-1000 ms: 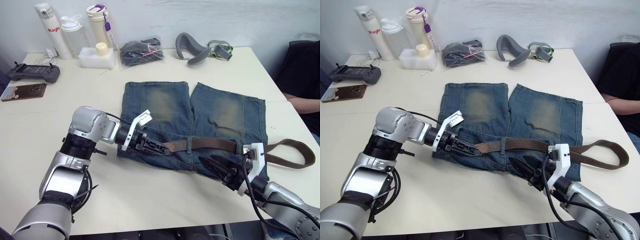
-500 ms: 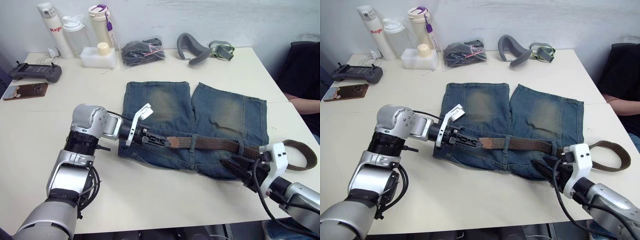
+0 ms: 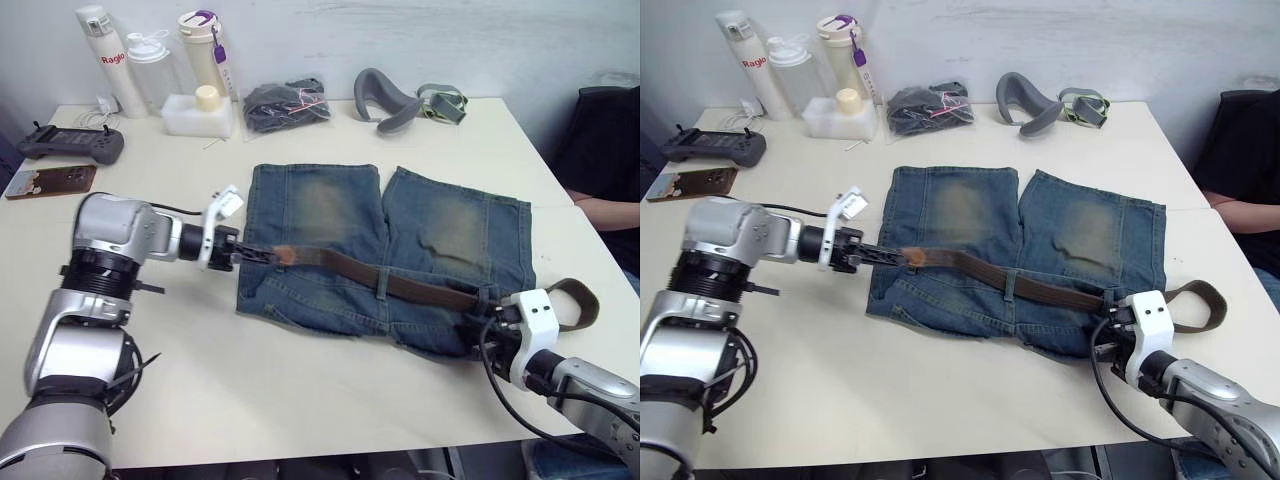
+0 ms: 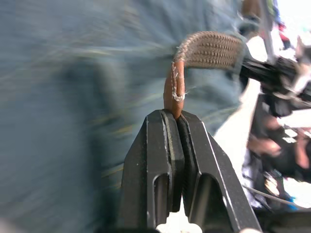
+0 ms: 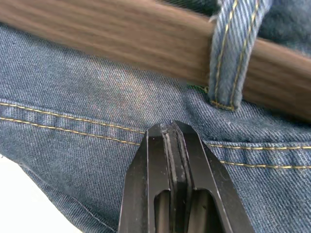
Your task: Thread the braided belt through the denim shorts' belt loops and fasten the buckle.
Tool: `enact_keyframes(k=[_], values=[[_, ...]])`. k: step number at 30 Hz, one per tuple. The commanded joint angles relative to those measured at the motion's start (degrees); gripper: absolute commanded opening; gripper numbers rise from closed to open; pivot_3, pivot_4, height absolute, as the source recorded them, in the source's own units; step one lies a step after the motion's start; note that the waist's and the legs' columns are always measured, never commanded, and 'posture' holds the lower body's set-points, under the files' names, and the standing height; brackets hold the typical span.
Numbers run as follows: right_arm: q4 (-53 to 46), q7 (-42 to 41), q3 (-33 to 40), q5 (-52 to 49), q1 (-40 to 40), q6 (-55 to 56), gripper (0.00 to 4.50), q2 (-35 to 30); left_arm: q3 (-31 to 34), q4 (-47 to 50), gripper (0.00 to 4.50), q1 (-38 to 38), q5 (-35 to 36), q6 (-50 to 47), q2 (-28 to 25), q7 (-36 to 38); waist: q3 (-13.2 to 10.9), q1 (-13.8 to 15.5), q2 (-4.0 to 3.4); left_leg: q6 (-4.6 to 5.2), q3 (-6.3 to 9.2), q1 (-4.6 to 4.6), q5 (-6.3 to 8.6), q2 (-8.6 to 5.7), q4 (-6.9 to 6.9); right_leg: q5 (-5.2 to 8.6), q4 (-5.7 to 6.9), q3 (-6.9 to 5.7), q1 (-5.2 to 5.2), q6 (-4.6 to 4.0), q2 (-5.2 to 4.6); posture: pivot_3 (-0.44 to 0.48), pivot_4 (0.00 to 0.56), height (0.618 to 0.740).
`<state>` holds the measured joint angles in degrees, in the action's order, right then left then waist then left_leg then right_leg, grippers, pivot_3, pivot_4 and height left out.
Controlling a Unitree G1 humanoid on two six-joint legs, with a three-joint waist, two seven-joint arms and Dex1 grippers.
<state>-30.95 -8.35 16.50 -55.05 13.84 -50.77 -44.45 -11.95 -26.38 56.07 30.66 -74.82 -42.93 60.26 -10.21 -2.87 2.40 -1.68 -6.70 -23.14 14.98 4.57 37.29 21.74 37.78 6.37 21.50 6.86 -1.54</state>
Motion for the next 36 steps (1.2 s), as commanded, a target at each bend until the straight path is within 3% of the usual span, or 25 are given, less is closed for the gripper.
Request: enact_keyframes(k=[1,7,8,10,13,16,17,18,22,27,30,36], values=[[2.1,-1.2,-1.2,2.7,0.1,-2.8,0.02,-0.3,-1.3,-4.6,0.00,2.0,-4.3,6.6,-0.3,1.8,0.1,0.1,0.25,0.02,0.01,0.00,0.01,0.00,0.01,0.00,-0.01,-0.01,-0.03,0.00,-0.02,0.000,0.150,0.740],[-0.9,-5.8,-0.7,7.9,0.1,0.9,0.02,-1.1,-4.9,-8.8,0.00,3.5,-7.9,11.5,-0.5,9.6,0.2,0.5,0.36,0.17,-0.02,-0.03,0.10,-0.02,0.00,-0.02,-0.03,-0.01,0.02,-0.04,-0.03,0.000,0.150,0.740],[-2.0,-7.7,0.2,8.4,0.5,2.1,0.32,-1.4,-4.5,-10.4,0.75,4.3,-8.4,12.1,-0.2,9.6,0.2,0.6,0.35,0.17,-0.02,-0.05,0.11,-0.02,-0.02,-0.02,-0.03,-0.01,0.05,-0.05,-0.02,0.000,0.150,0.740],[-5.2,-11.8,2.9,9.2,2.5,4.2,1.00,-3.2,-3.9,-13.7,1.54,5.7,-9.9,14.0,0.1,9.5,0.2,0.8,0.28,0.16,-0.03,-0.06,0.11,-0.01,-0.05,0.00,-0.03,-0.02,0.09,-0.09,0.00,0.000,0.150,0.740],[-10.9,-16.2,7.7,10.2,5.9,6.2,2.37,-5.3,-4.9,-17.3,2.87,7.6,-13.4,19.7,-1.2,11.4,0.1,1.1,0.11,0.14,-0.07,-0.10,0.11,0.00,-0.07,0.03,-0.06,-0.01,0.14,-0.12,0.03,0.000,0.150,0.740],[-15.7,-19.2,6.8,9.8,7.5,6.2,3.83,-6.4,-6.3,-20.1,4.20,8.8,-17.7,28.2,-2.1,14.4,0.1,1.0,0.11,0.05,-0.11,-0.12,0.13,0.09,-0.07,0.03,-0.12,-0.01,0.17,-0.11,0.10,0.000,0.150,0.740],[-16.7,-19.9,6.2,10.7,7.9,6.4,4.23,-7.0,-5.8,-21.0,4.49,9.5,-18.4,30.7,-1.9,14.8,0.1,1.1,0.11,0.04,-0.11,-0.10,0.12,0.09,-0.06,0.03,-0.13,-0.01,0.14,-0.11,0.10,0.000,0.150,0.740],[-17.2,-20.3,5.8,11.5,8.1,6.5,4.37,-7.3,-5.3,-21.9,4.50,10.1,-19.0,32.5,-1.5,15.1,0.0,1.2,0.12,0.04,-0.12,-0.12,0.12,0.09,-0.05,0.03,-0.12,-0.03,0.14,-0.11,0.10,0.000,0.150,0.740],[-16.0,-20.5,0.8,19.6,9.5,5.5,4.37,-12.1,-0.9,-24.1,4.50,11.2,-19.9,44.6,0.7,12.0,0.0,1.3,0.13,0.13,-0.13,-0.14,0.18,0.01,0.07,0.02,-0.12,-0.01,0.10,-0.09,-0.02,0.000,0.150,0.740],[-10.4,-21.3,-6.9,31.7,9.9,9.7,4.37,-16.4,0.0,-20.0,4.50,8.7,-20.1,46.9,0.5,18.1,0.0,1.3,0.19,0.20,-0.17,-0.15,0.21,-0.04,0.13,0.00,-0.12,0.00,0.10,-0.06,-0.09,0.000,0.150,0.740],[-5.5,-23.1,-4.2,36.3,12.0,14.9,3.61,-16.4,0.4,-16.7,4.50,6.2,-19.8,47.5,-0.1,20.3,0.0,1.1,0.19,0.17,-0.17,-0.13,0.20,0.05,0.12,0.01,-0.12,0.00,0.09,-0.07,0.04,0.000,0.150,0.740],[7.9,-29.5,4.5,45.7,19.5,31.6,0.84,-16.6,4.2,-14.0,4.50,4.3,-18.0,44.7,2.4,16.9,0.0,1.6,0.25,0.24,-0.24,-0.18,0.24,-0.02,0.48,-0.03,-0.09,-0.11,-0.08,0.01,0.02,0.000,0.150,0.740]])
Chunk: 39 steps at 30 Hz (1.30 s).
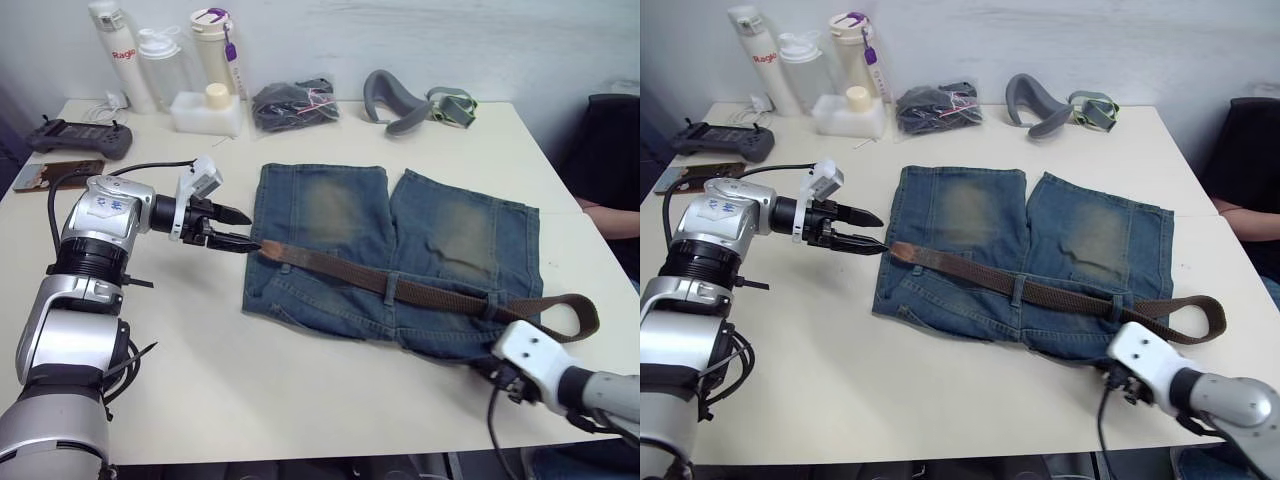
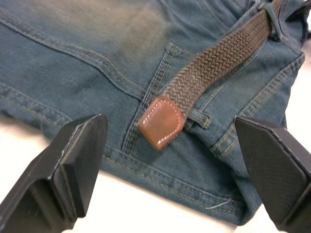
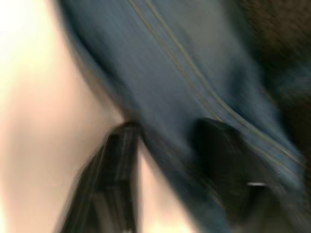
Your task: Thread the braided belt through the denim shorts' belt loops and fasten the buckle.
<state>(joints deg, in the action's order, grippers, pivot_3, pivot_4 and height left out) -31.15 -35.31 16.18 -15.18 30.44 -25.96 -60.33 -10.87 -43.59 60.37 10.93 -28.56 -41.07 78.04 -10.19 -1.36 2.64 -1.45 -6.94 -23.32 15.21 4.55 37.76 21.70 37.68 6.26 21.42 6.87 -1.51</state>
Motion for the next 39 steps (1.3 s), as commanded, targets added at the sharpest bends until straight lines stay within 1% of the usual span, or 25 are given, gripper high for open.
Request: enact_keyframes(k=[1,2,4,7,9,12,14,17,19,21,22,23,25,27,28,29,31,32,33,34,35,36,37,38,39], values=[[12.0,-3.5,6.5,7.3,3.6,10.4,0.41,-1.0,3.4,4.9,4.50,-0.9,2.2,-2.0,0.8,-0.6,0.0,0.3,0.01,0.03,-0.01,0.00,0.02,-0.02,0.07,-0.02,0.00,-0.02,-0.05,0.03,-0.02,0.000,0.150,0.740],[15.4,-4.3,7.8,8.2,3.5,13.4,0.02,-1.1,3.4,6.2,4.50,-1.8,2.2,-2.3,1.0,-0.3,0.0,0.3,0.01,0.11,-0.02,-0.02,0.07,-0.04,0.16,-0.04,-0.01,-0.03,-0.10,0.07,-0.05,0.000,0.150,0.740],[21.5,-5.9,9.1,9.3,1.8,19.0,0.02,-1.5,3.2,9.3,4.50,-3.4,2.6,-4.1,1.5,-0.3,0.0,0.3,0.00,0.21,-0.08,0.05,0.12,-0.11,0.20,-0.07,-0.11,-0.03,-0.29,0.14,-0.11,0.000,0.150,0.740],[29.7,-7.2,7.1,10.8,-3.9,25.0,0.02,-2.0,3.9,14.6,4.50,-5.9,4.3,-6.6,3.3,-1.7,0.0,-0.1,-0.02,0.24,-0.07,0.08,0.15,-0.13,0.21,-0.08,-0.16,-0.03,-0.36,0.15,-0.14,0.000,0.150,0.740],[35.5,-8.0,4.6,13.8,-7.2,29.9,0.02,-3.5,4.9,18.4,4.50,-8.3,5.1,-5.6,5.2,-3.5,-0.1,-0.3,-0.09,0.18,0.00,0.09,0.11,-0.05,0.20,-0.09,-0.10,0.00,-0.30,0.17,-0.10,0.000,0.150,0.740],[43.9,-7.7,3.1,16.6,-12.9,34.9,0.02,-5.5,5.7,24.7,4.50,-11.7,7.3,-7.9,6.7,-4.6,-0.1,-0.7,-0.22,0.11,-0.01,0.14,0.07,0.03,0.20,-0.09,-0.03,0.07,-0.25,0.16,-0.02,0.000,0.150,0.740],[47.4,-6.4,2.1,18.2,-16.1,37.3,0.02,-5.9,5.9,27.3,4.50,-12.7,10.5,-13.5,7.4,-3.9,-0.2,-0.8,-0.38,0.09,-0.01,0.19,0.06,0.04,0.21,-0.09,0.03,0.14,-0.24,0.16,-0.02,0.000,0.150,0.740],[49.2,-3.5,0.8,21.5,-19.2,40.1,0.02,-5.6,4.6,33.2,4.50,-16.5,11.9,-15.7,9.2,-6.0,-0.2,-0.8,-0.60,0.06,0.00,0.20,0.04,0.04,0.25,-0.09,0.09,0.16,-0.21,0.16,-0.01,0.000,0.150,0.740],[49.1,-3.7,1.3,21.1,-19.4,40.5,0.02,-5.1,4.2,35.8,4.50,-18.2,12.4,-16.4,9.7,-7.0,-0.2,-0.8,-0.75,0.07,0.02,0.22,0.05,0.04,0.27,-0.09,0.10,0.23,-0.21,0.16,-0.02,0.000,0.150,0.740],[47.6,-3.7,3.8,20.4,-18.0,40.6,0.98,-5.2,3.6,37.4,4.50,-19.2,13.7,-18.6,9.2,-6.2,-0.2,-0.8,-0.76,0.05,0.02,0.23,0.04,0.05,0.29,-0.09,0.12,0.24,-0.21,0.17,0.00,0.000,0.150,0.740],[46.2,-4.5,5.6,19.5,-16.6,39.9,1.21,-5.3,3.5,38.2,4.50,-19.6,15.0,-20.4,8.7,-5.2,-0.3,-0.8,-0.78,0.03,0.02,0.22,0.03,0.05,0.29,-0.09,0.12,0.23,-0.21,0.17,0.02,0.000,0.150,0.740],[44.1,-5.5,7.8,18.7,-15.0,39.2,1.73,-5.3,3.3,38.9,4.50,-19.9,15.8,-21.4,8.2,-4.3,-0.3,-0.8,-0.88,0.03,0.02,0.23,0.03,0.05,0.29,-0.09,0.13,0.23,-0.21,0.17,0.02,0.000,0.150,0.740],[38.5,-7.1,14.0,17.4,-11.6,35.9,2.77,-4.7,2.9,40.0,4.50,-20.4,17.1,-22.6,7.2,-3.0,-0.3,-0.8,-1.06,0.03,0.03,0.23,0.03,0.04,0.27,-0.09,0.12,0.24,-0.22,0.17,0.02,0.000,0.150,0.740],[33.2,-8.3,19.7,16.5,-9.3,30.9,3.59,-3.6,2.9,40.3,4.50,-20.5,18.0,-23.4,6.6,-2.6,-0.3,-0.8,-1.12,0.03,0.04,0.24,0.02,0.03,0.25,-0.08,0.11,0.24,-0.24,0.17,0.02,0.000,0.150,0.740],[30.2,-9.0,22.1,14.3,-9.1,27.1,4.10,-2.5,2.9,40.3,4.50,-20.5,18.2,-23.3,6.4,-2.4,-0.3,-0.8,-1.12,0.01,0.04,0.26,0.03,0.05,0.25,-0.08,0.11,0.24,-0.26,0.17,0.04,0.000,0.150,0.740],[25.7,-9.3,25.0,8.9,-10.0,20.1,4.45,-0.5,3.0,40.3,4.50,-20.4,18.3,-23.0,6.3,-2.4,-0.3,-0.8,-1.12,0.00,0.06,0.32,0.03,0.05,0.25,-0.08,0.10,0.23,-0.33,0.17,0.05,0.000,0.150,0.740],[15.0,-8.0,29.5,-6.6,-12.7,2.8,4.45,3.9,2.9,39.6,4.50,-20.1,18.3,-22.7,6.3,-2.3,-0.3,-0.9,-1.11,-0.05,0.13,0.37,0.03,0.09,0.23,-0.08,0.07,0.19,-0.41,0.17,0.07,0.000,0.150,0.740],[9.8,-5.9,30.9,-15.1,-14.2,-4.8,4.45,6.3,2.9,39.4,4.50,-19.9,18.3,-22.6,6.3,-2.3,-0.3,-0.9,-1.12,-0.11,0.18,0.38,0.05,0.14,0.24,-0.08,0.08,0.18,-0.42,0.17,0.10,0.000,0.150,0.740],[6.1,-4.2,31.9,-20.4,-15.3,-10.2,4.45,7.8,2.9,39.3,4.50,-19.9,18.3,-22.5,6.3,-2.2,-0.3,-0.9,-1.12,-0.12,0.20,0.39,0.04,0.13,0.22,-0.08,0.10,0.18,-0.44,0.16,0.10,0.000,0.150,0.740],[1.9,-0.3,32.1,-27.4,-16.6,-15.1,4.45,10.2,2.9,39.0,4.50,-19.7,18.9,-23.3,6.2,-1.7,-0.3,-0.9,-1.13,-0.16,0.26,0.42,0.04,0.16,0.20,-0.07,0.11,0.14,-0.48,0.14,0.10,0.000,0.150,0.740],[-4.1,11.0,27.6,-43.7,-16.0,-15.7,4.45,13.7,2.9,39.0,4.50,-19.2,20.2,-25.1,6.0,-0.5,-0.3,-0.9,-1.11,-0.16,0.27,0.42,0.04,0.15,0.20,-0.06,0.12,0.13,-0.48,0.13,0.10,0.000,0.150,0.740],[-9.0,20.1,21.4,-57.3,-16.2,-15.4,4.45,16.6,2.9,39.1,4.50,-18.9,21.0,-26.2,5.8,0.3,-0.3,-0.9,-1.07,-0.17,0.32,0.41,0.03,0.16,0.16,-0.05,0.12,0.09,-0.49,0.10,0.09,0.000,0.150,0.740],[-12.6,27.3,16.1,-65.8,-16.5,-15.4,4.45,19.2,2.9,39.2,4.50,-18.8,21.5,-26.7,5.6,0.7,-0.3,-1.0,-1.04,-0.19,0.48,0.41,0.03,0.25,0.16,-0.02,0.10,-0.03,-0.58,0.04,0.09,0.000,0.150,0.740],[-14.6,32.4,12.8,-71.0,-16.8,-15.1,4.45,20.1,2.9,39.2,4.50,-18.7,21.7,-26.9,5.5,0.8,-0.3,-1.1,-1.08,-0.23,0.62,0.41,0.05,0.27,0.12,0.02,0.09,-0.09,-0.63,-0.03,0.05,0.000,0.150,0.740],[-15.9,34.6,9.9,-73.0,-16.8,-15.2,4.45,20.6,2.9,39.3,4.50,-18.8,21.4,-26.6,5.4,0.5,-0.3,-1.2,-1.15,-0.23,0.66,0.35,0.06,0.24,0.12,0.04,0.11,-0.09,-0.57,-0.07,0.04,0.000,0.150,0.740]])
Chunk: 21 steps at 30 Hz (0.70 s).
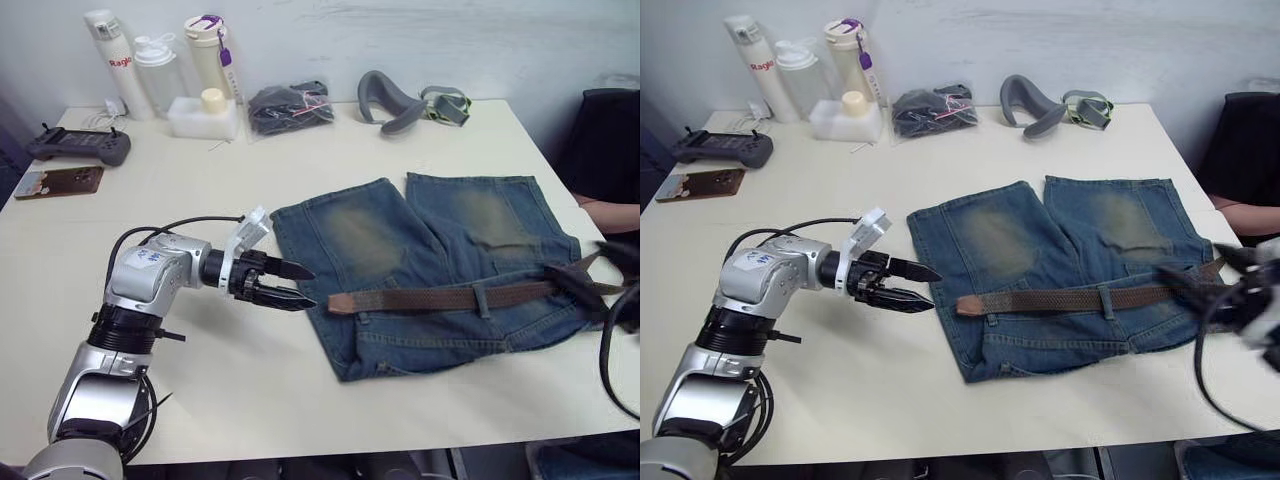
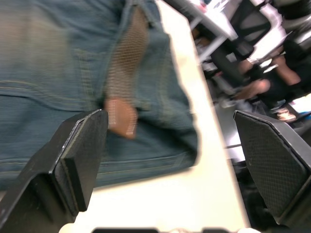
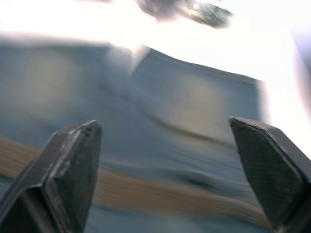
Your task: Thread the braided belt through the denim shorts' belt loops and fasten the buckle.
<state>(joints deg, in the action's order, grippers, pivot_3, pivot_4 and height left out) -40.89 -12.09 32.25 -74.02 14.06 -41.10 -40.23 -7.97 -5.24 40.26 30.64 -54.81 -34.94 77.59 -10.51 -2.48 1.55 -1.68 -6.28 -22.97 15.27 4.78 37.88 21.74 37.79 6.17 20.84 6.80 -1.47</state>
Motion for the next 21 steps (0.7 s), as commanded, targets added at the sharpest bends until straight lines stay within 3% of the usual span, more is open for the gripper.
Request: enact_keyframes(k=[1,8,21], values=[[-7.1,13.5,-9.1,-15.3,-0.1,-0.1,4.45,1.3,0.1,0.7,4.50,1.4,1.4,0.0,-0.7,0.5,0.0,-0.2,-0.14,0.02,-0.01,-0.07,0.01,0.00,-0.03,0.00,0.03,0.01,0.10,0.00,-0.03,0.000,0.150,0.740],[-2.9,23.0,-25.1,-13.3,0.9,0.8,4.45,9.6,0.6,-0.8,4.50,1.7,0.2,1.7,-1.4,-1.4,0.1,0.3,0.31,0.27,-0.21,-0.29,-0.01,-0.10,-0.04,-0.07,-0.04,0.10,0.36,0.13,-0.18,0.000,0.150,0.740],[9.5,21.6,-29.4,1.5,-9.1,1.5,4.45,14.9,2.0,1.7,4.50,0.7,2.9,-0.9,-3.0,-2.8,0.1,-0.5,0.30,0.17,-0.44,-0.30,-0.07,-0.09,-0.17,-0.03,0.09,0.19,0.65,0.06,-0.06,0.000,0.150,0.740]])
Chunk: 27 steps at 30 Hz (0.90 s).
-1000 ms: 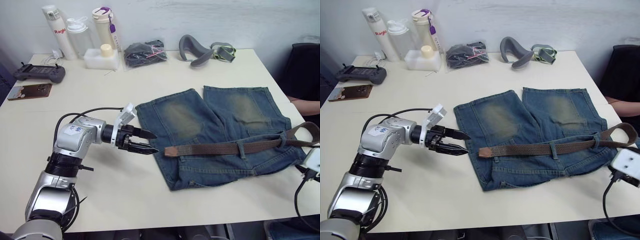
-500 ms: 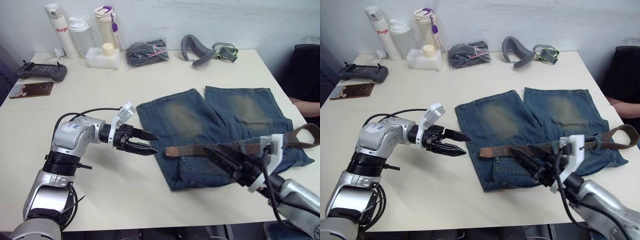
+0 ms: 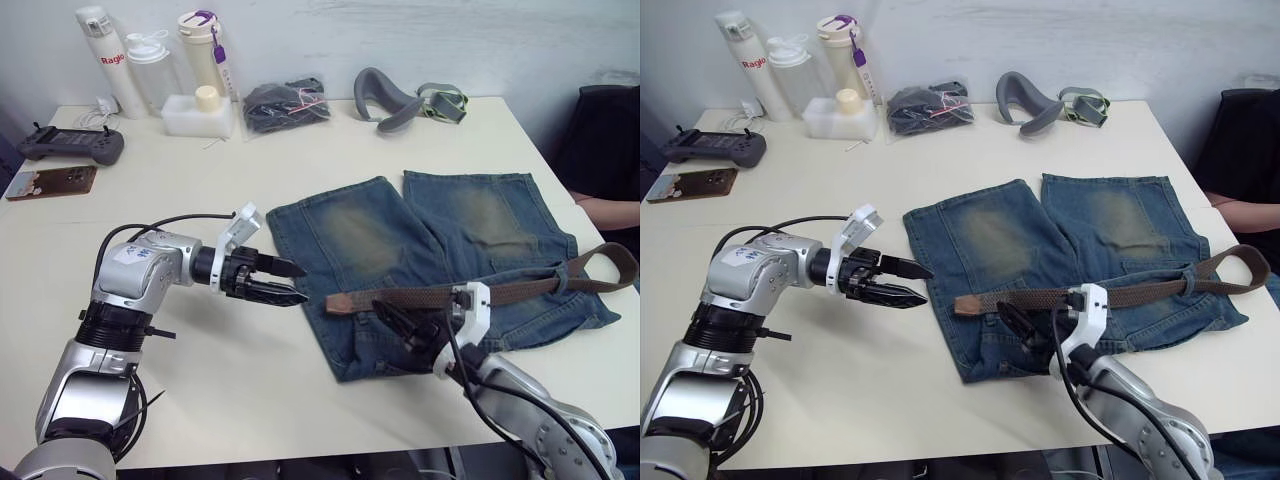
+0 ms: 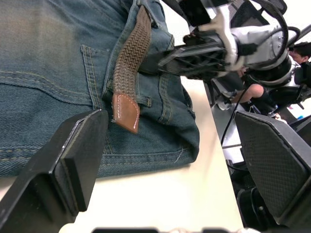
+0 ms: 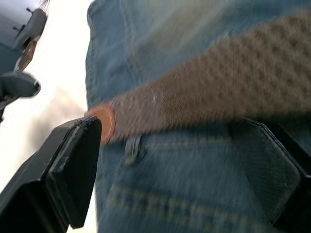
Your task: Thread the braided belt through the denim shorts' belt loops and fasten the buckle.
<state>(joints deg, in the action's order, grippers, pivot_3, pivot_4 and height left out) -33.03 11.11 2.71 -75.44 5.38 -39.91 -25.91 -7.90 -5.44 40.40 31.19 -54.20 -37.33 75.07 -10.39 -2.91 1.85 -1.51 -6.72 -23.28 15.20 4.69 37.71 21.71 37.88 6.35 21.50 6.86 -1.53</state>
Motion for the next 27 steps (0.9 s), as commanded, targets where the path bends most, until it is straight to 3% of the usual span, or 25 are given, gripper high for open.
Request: enact_keyframes(k=[1,6,7,10,16,22,27], values=[[2.2,-2.2,-0.1,3.3,-0.8,0.2,4.45,1.2,2.1,1.9,4.50,0.6,2.3,-1.4,-0.6,-0.6,0.0,-0.1,0.00,0.00,0.00,0.00,0.00,0.00,0.00,0.00,0.00,0.00,0.00,0.00,-0.01,0.000,0.150,0.740],[4.1,-4.0,-1.1,4.2,-3.7,-0.3,4.45,4.9,1.7,0.8,4.50,1.1,1.3,-0.5,-0.7,-1.3,0.0,-0.2,0.01,-0.01,0.00,0.01,0.00,-0.01,0.02,0.00,0.02,-0.01,-0.02,0.00,0.01,0.000,0.150,0.740],[4.4,-4.3,-1.1,4.1,-4.2,-0.5,4.22,5.8,1.6,0.6,4.50,1.1,1.3,-0.4,-0.8,-1.3,0.0,-0.2,0.01,-0.01,0.00,0.01,0.00,-0.01,0.01,0.00,0.03,0.00,-0.01,0.00,0.01,0.000,0.150,0.740],[5.2,-5.0,-1.4,3.6,-5.2,-1.3,3.17,7.6,1.4,0.2,4.50,1.3,0.7,0.3,-1.0,-1.6,0.0,-0.3,0.00,-0.01,-0.01,0.01,-0.01,0.00,-0.05,0.00,0.02,0.00,0.03,0.00,0.02,0.000,0.150,0.740],[4.6,-4.4,0.9,-0.1,-4.1,-2.7,0.19,8.7,1.0,-0.8,4.50,1.7,-0.3,1.2,-1.2,-2.1,0.0,-0.3,0.00,-0.04,-0.04,0.01,-0.02,0.00,-0.13,0.02,0.01,0.00,0.07,-0.03,0.00,0.000,0.150,0.740],[2.0,-2.7,11.1,-9.2,-3.7,-2.4,0.08,2.0,0.5,-1.5,4.50,2.0,-0.9,2.0,-1.1,-2.3,0.0,-0.1,-0.03,-0.02,-0.04,0.00,-0.02,0.00,-0.12,0.01,0.00,0.00,0.05,-0.02,-0.08,0.000,0.150,0.740],[0.3,-0.5,15.3,-17.7,-1.3,-3.0,0.08,-3.5,0.1,-2.0,4.50,2.1,-1.4,2.8,-0.9,-2.1,0.0,-0.1,-0.02,-0.01,-0.03,0.01,-0.02,-0.01,-0.15,0.00,-0.05,0.01,0.02,0.00,-0.04,0.000,0.150,0.740]])
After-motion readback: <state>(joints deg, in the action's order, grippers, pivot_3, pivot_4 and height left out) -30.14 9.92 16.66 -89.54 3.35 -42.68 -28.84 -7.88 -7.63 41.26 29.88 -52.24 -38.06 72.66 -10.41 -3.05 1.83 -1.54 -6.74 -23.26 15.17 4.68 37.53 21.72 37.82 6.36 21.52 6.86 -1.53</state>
